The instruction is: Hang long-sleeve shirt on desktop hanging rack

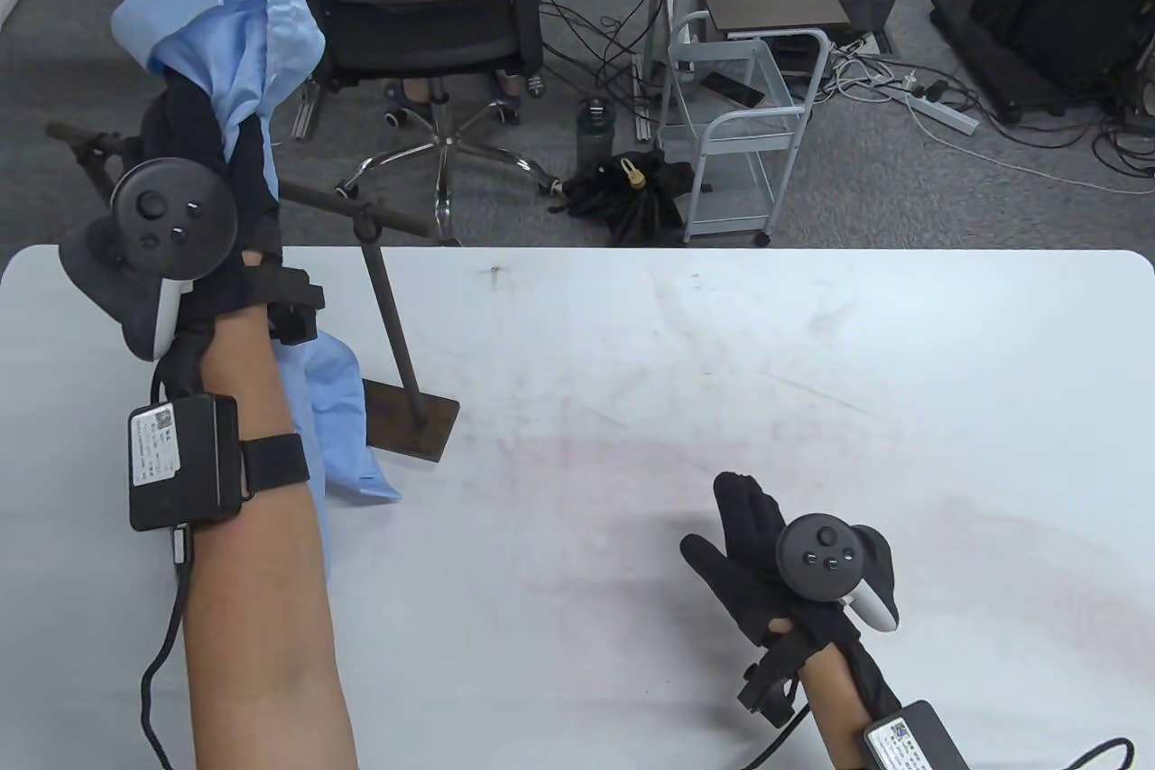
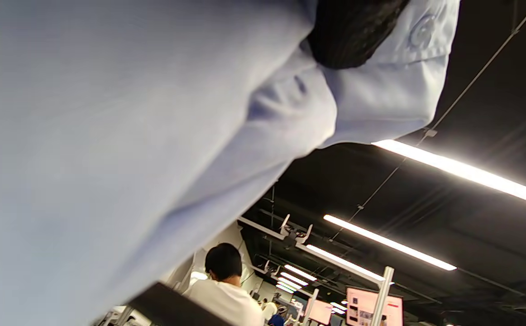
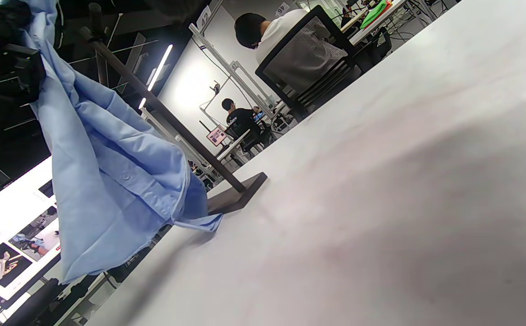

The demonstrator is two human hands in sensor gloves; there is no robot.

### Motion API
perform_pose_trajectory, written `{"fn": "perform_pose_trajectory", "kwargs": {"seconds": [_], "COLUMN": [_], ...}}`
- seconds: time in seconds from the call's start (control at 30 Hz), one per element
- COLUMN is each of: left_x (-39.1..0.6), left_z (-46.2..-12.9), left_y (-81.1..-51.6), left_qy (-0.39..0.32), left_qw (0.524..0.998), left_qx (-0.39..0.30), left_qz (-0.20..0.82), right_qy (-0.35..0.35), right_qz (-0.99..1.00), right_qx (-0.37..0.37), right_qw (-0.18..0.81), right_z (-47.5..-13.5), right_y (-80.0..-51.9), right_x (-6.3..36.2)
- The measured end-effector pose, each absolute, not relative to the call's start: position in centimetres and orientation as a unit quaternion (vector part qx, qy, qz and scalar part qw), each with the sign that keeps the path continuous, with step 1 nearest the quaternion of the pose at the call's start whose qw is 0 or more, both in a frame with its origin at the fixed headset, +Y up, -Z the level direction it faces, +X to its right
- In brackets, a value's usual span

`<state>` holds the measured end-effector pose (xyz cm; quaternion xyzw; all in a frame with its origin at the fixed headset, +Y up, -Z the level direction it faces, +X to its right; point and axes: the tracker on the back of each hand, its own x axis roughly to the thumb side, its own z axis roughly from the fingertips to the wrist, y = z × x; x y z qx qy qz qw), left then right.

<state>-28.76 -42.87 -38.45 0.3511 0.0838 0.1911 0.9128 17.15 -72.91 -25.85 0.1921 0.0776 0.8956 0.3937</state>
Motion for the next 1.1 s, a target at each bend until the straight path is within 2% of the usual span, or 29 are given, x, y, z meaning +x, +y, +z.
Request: {"fn": "perform_pose_trajectory", "kwargs": {"seconds": [0.1,0.2,0.37,0.5,0.6,0.87,1.1], "left_x": [-28.5,-28.2,-28.3,-29.1,-29.4,-28.8,-26.6], "left_z": [-40.4,-42.4,-44.5,-43.9,-42.7,-39.0,-36.0], "left_y": [-43.9,-44.9,-47.3,-47.3,-46.6,-46.3,-47.6], "left_qy": [0.097,0.112,0.129,0.123,0.126,0.103,0.069], "left_qw": [0.917,0.93,0.966,0.96,0.953,0.941,0.94], "left_qx": [0.33,0.278,0.112,0.128,0.175,0.19,0.177], "left_qz": [0.204,0.211,0.196,0.216,0.215,0.259,0.284], "right_qy": [0.083,0.089,0.104,0.108,0.114,0.109,0.094], "right_qz": [0.895,0.894,0.886,0.889,0.892,0.898,0.911], "right_qx": [0.192,0.182,0.181,0.188,0.193,0.195,0.2], "right_qw": [0.393,0.4,0.415,0.404,0.393,0.378,0.349], "right_z": [-25.7,-25.7,-25.6,-25.7,-25.8,-25.9,-25.6], "right_y": [-73.0,-73.3,-73.7,-73.7,-73.8,-73.7,-73.5], "right_x": [17.5,17.9,18.3,17.9,17.5,17.1,16.9]}}
